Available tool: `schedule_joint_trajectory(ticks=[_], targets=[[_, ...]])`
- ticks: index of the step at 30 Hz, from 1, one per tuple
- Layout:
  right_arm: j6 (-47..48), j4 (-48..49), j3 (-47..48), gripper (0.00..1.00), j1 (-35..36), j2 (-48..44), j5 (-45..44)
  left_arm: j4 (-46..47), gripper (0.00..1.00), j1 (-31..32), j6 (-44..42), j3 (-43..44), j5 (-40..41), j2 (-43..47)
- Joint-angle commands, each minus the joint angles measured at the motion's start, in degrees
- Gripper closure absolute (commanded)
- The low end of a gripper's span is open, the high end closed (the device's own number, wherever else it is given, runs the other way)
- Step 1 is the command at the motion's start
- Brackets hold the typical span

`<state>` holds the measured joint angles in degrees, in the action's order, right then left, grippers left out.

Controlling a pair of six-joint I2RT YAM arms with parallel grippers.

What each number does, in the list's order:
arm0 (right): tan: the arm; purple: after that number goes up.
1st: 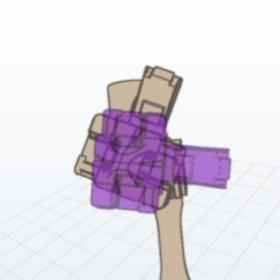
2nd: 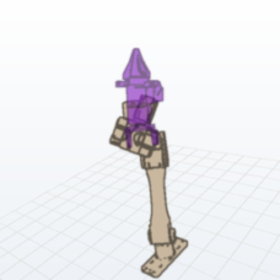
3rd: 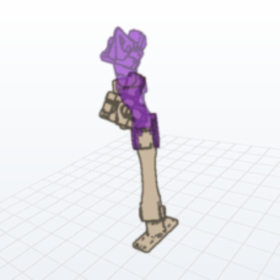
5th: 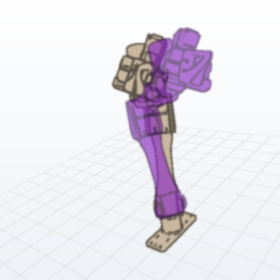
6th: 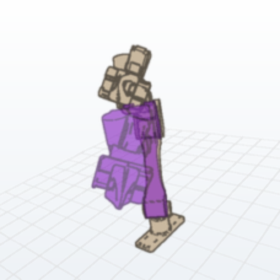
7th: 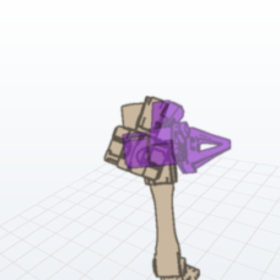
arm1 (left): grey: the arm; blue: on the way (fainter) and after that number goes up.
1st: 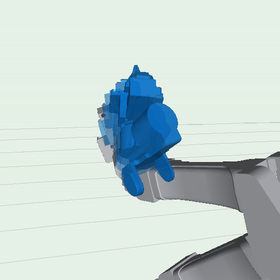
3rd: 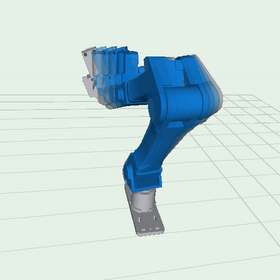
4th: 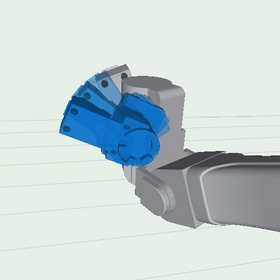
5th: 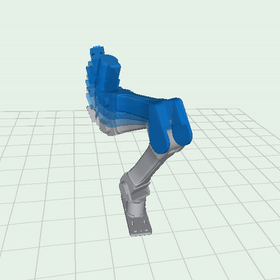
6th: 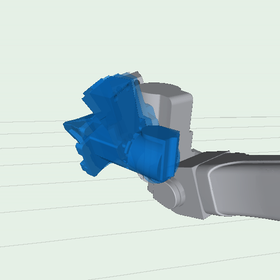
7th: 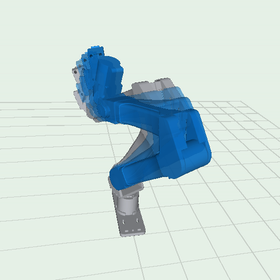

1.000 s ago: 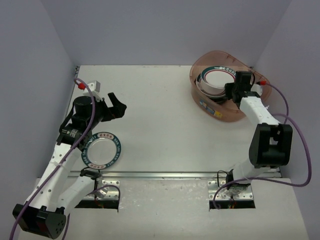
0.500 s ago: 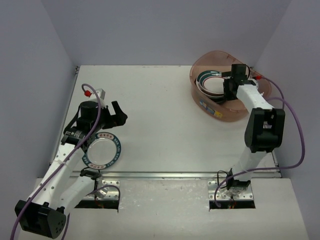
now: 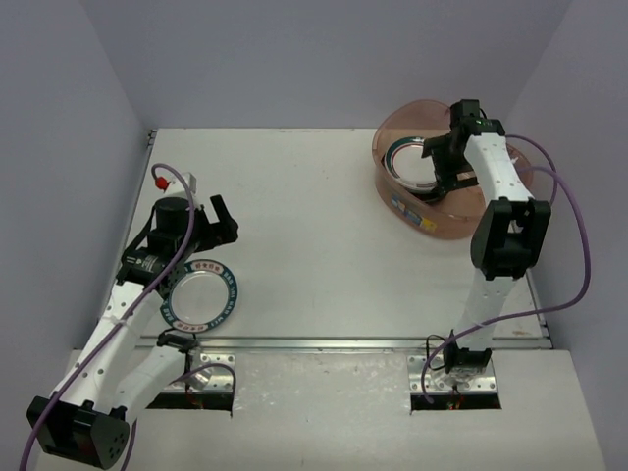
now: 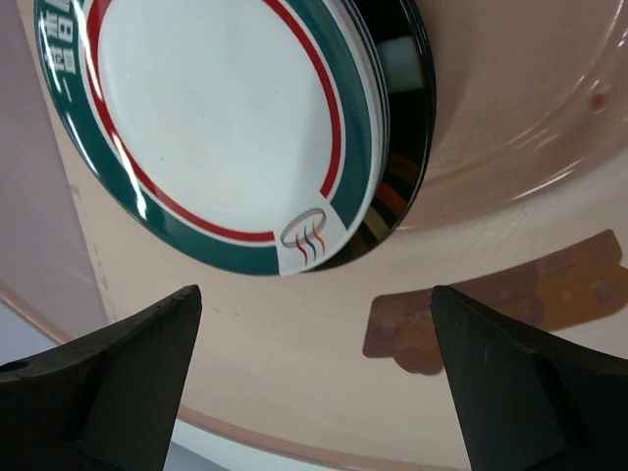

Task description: Place the plates into the plastic bin on the countertop

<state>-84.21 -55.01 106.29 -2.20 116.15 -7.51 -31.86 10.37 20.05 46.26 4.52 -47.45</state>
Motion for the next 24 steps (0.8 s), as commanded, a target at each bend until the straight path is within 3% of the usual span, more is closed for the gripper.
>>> schedule_joint_trajectory(ticks=[1,3,4,7,10,12,14,16,18,24], targets=[[14.3,12.9,-4.9,0.01,7.3,-15.5,-8.1,0.8,0.00,-0.2,1.7,3.1,9.0,2.9],[22.2,20.6,-9.0,0.01,12.1,-21.5,-10.7,1.6,0.00,-0.2,2.0,3.3,11.0,4.6],[30.2,29.5,-14.1,0.01,15.6,-25.0,-9.9,1.8,0.00,-0.2,1.9,3.6,12.0,5.8],[40.9,46.3,-25.7,0.01,20.6,-32.1,6.0,0.8,0.00,-0.2,1.8,4.8,17.6,7.7],[42.8,47.2,-29.2,0.01,24.2,-31.9,23.2,-0.2,0.00,-0.2,3.1,5.7,22.2,10.3],[43.3,51.1,-33.3,0.01,28.9,-31.2,25.7,0.3,0.00,-0.2,4.1,5.3,23.0,11.9],[43.9,55.0,-37.4,0.02,32.6,-28.8,26.0,0.9,0.00,-0.2,4.5,4.4,23.7,14.6],[41.7,58.5,-38.0,0.15,36.6,-23.0,30.4,1.0,0.00,-0.2,4.9,3.6,25.3,16.6],[40.6,58.4,-35.5,0.20,40.1,-16.8,34.3,1.2,0.00,-0.2,4.8,2.7,26.9,18.5],[39.2,59.6,-28.1,0.20,49.4,-2.9,38.1,1.7,0.00,-0.2,4.9,-0.2,27.7,20.3]])
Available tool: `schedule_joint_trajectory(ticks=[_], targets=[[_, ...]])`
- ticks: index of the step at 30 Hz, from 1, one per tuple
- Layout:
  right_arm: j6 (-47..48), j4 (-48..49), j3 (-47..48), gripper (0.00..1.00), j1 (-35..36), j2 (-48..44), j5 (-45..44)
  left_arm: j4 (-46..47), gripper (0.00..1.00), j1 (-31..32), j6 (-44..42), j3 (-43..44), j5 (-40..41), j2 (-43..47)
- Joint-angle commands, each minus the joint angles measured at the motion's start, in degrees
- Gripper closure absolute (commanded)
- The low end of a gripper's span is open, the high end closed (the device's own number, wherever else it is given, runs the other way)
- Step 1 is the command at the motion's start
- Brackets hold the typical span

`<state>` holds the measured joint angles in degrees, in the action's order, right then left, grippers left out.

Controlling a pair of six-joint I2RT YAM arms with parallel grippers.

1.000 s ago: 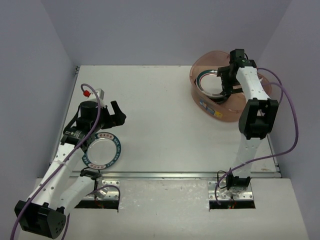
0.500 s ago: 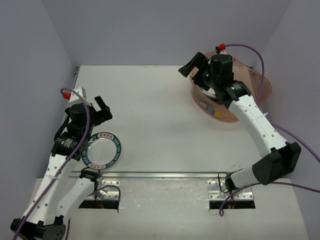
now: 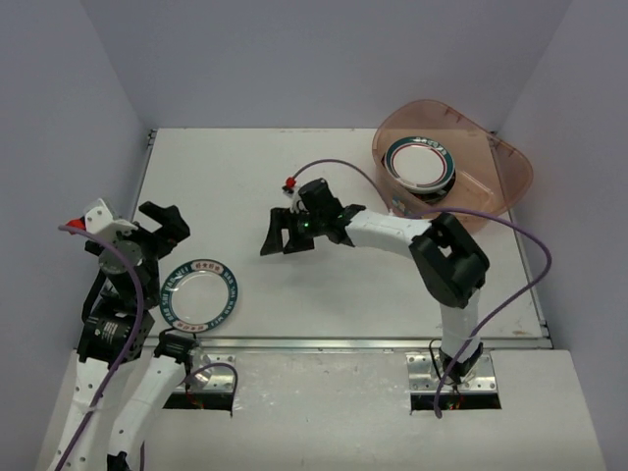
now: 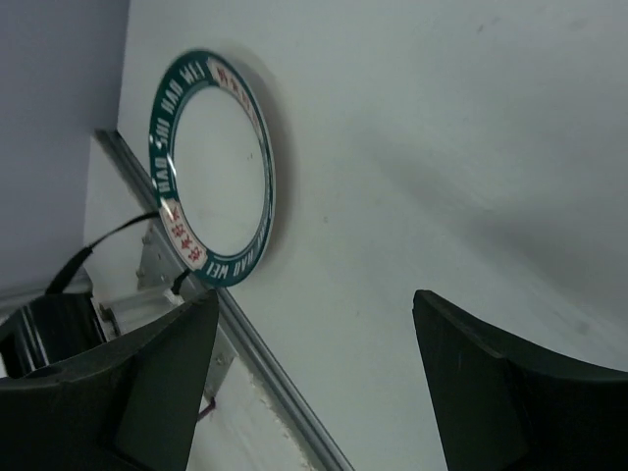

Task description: Place the plates into the plastic bin on the countertop

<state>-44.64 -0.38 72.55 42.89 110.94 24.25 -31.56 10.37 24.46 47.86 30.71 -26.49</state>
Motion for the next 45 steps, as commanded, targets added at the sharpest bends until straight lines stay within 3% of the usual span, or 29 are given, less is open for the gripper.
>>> schedule_joint_trajectory(ticks=[1,8,14,16,17,20,24,30,34,36,42,45], targets=[[-1.8,6.8,6.6,0.20,6.1,5.9,7.5,1.5,0.00,-0.2,0.5,-1.8,0.7,-1.2],[-6.7,9.3,12.3,0.20,10.0,19.0,7.6,1.3,0.00,-0.2,0.2,-2.0,-0.7,-1.0],[-13.1,12.7,17.1,0.33,11.2,28.3,7.7,1.7,0.00,-0.2,-0.1,-2.4,-1.3,0.3],[-15.1,13.0,17.4,0.49,11.2,29.7,5.6,1.9,0.00,-0.2,-0.2,-2.5,-1.4,0.4],[-16.0,13.3,17.2,0.65,11.2,30.5,5.2,1.9,0.00,-0.2,-0.4,-2.5,-1.4,0.5],[-18.1,12.6,16.9,0.97,11.2,30.7,4.0,1.9,0.00,-0.2,-0.5,-2.5,-1.4,0.6],[-18.9,16.4,10.3,1.00,11.2,23.3,1.4,1.7,0.00,-0.2,-0.6,-2.5,-1.3,0.9],[-9.7,16.7,3.7,1.00,9.3,-2.1,-6.3,1.8,0.00,-0.1,-0.7,-2.5,-1.7,1.1],[-7.6,9.1,3.3,1.00,2.5,-13.7,-14.7,1.7,0.00,-0.1,-0.7,-2.6,-1.9,1.6],[-10.2,3.2,3.4,1.00,-4.9,-18.2,-20.3,1.9,0.00,-0.2,-0.7,-2.6,-1.9,1.7],[-29.9,-12.9,0.9,1.00,-28.8,-26.4,-33.5,2.4,0.00,0.3,-0.9,-2.8,-2.7,2.0],[-41.2,-13.0,-3.7,1.00,-36.5,-28.4,-40.4,2.3,0.00,0.5,-1.0,-2.8,-2.9,2.1]])
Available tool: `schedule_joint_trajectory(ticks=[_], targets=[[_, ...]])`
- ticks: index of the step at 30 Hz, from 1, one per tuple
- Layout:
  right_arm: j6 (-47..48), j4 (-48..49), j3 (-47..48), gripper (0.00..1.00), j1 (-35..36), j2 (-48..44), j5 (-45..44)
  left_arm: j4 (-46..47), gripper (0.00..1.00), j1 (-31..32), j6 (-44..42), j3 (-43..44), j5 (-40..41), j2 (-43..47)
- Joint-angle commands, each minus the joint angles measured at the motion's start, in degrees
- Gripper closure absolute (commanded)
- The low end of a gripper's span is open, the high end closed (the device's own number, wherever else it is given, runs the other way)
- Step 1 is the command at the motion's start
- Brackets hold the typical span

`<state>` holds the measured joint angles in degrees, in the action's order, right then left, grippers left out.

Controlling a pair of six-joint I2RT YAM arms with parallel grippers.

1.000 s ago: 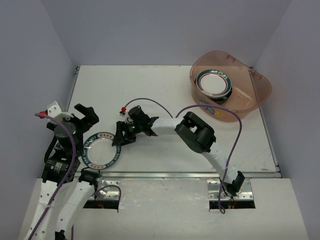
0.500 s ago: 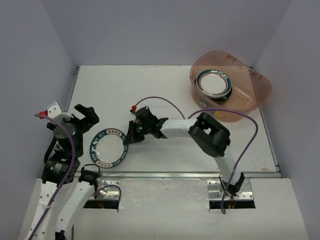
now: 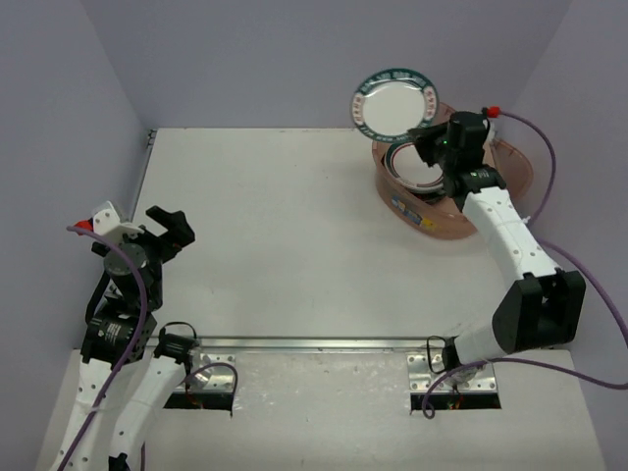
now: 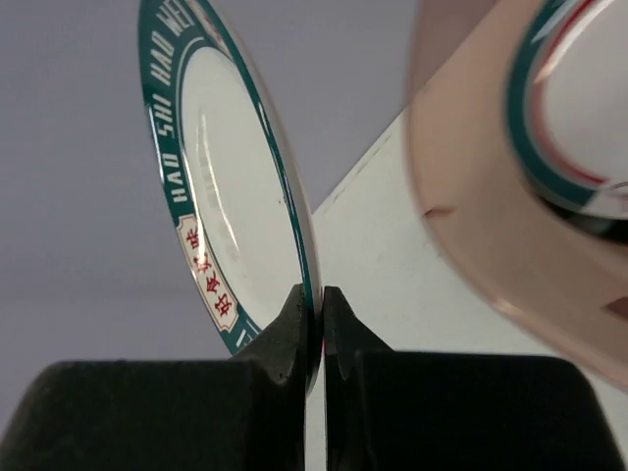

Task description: Place the plates into the plastic bin on the countertop

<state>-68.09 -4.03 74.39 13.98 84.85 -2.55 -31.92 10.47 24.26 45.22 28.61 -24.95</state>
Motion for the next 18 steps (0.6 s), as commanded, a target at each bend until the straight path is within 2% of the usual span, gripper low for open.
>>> schedule_joint_trajectory(ticks=[1,6,8,18], targets=[[-19.6,-9.5,-6.0,1.00,-9.2,-2.2,-15.0,2.7,0.00,0.5,-0.8,-0.2,-0.8,0.6],[-23.8,-10.0,-3.9,1.00,-11.6,1.4,-21.5,2.9,0.00,0.8,-0.9,-0.4,-1.4,0.4],[-24.0,-11.3,-0.4,1.00,-11.8,4.4,-25.5,3.1,0.00,1.0,-0.9,-0.5,-1.8,0.3],[-25.2,-23.2,14.1,0.99,-12.4,19.0,-27.0,2.8,0.00,1.4,-0.9,-0.5,-2.3,0.5]])
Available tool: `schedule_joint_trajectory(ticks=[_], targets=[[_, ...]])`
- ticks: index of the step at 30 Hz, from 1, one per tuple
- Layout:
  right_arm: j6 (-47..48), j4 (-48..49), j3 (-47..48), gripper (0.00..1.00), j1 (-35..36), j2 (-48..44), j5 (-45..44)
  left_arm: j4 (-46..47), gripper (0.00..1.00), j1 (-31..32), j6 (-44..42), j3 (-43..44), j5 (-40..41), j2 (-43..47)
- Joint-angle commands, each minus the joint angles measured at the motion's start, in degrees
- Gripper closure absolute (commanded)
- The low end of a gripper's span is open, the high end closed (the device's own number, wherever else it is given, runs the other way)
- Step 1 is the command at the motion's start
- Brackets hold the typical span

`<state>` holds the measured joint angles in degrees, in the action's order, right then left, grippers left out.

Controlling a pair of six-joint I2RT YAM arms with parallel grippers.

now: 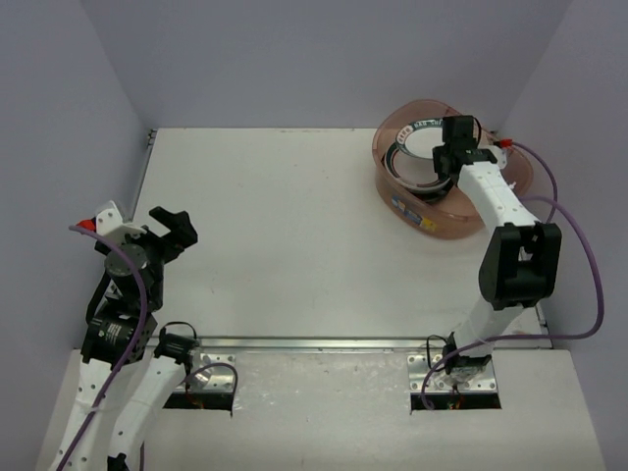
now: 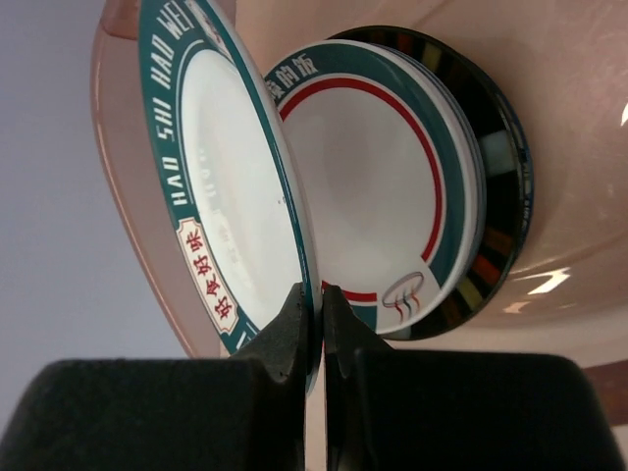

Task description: Place the plates into the plastic bin on the countertop

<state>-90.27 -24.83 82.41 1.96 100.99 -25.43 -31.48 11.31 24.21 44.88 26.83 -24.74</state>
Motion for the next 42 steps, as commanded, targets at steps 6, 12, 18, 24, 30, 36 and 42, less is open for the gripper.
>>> schedule_joint_trajectory(ticks=[6,12,18,24,30,36,42], targets=[[0.6,-2.8,9.4,0.58,-0.8,6.3,-1.0,2.3,0.00,0.7,-0.8,-0.1,-0.6,0.1],[0.8,-7.1,9.9,0.01,-0.9,5.3,5.1,2.5,0.00,0.7,-0.6,-0.1,-0.7,-0.7],[-3.5,-24.1,13.1,0.01,-1.3,4.0,6.3,1.9,0.00,0.7,-0.3,0.8,-4.0,-7.4],[4.2,-25.0,15.9,0.01,-4.1,8.3,12.7,0.9,0.00,0.6,-0.3,2.9,-8.5,-15.4],[30.2,-12.3,16.5,0.01,-2.1,0.9,11.1,0.9,0.00,0.6,-1.5,6.6,-11.2,-20.4],[74.1,-0.9,4.0,0.01,9.9,-15.0,9.2,-1.9,0.00,0.6,-2.8,15.9,-15.7,-30.6],[81.7,-3.6,-16.8,0.01,11.4,-36.4,7.5,-1.6,0.00,0.6,-6.2,21.2,-11.6,-30.8]])
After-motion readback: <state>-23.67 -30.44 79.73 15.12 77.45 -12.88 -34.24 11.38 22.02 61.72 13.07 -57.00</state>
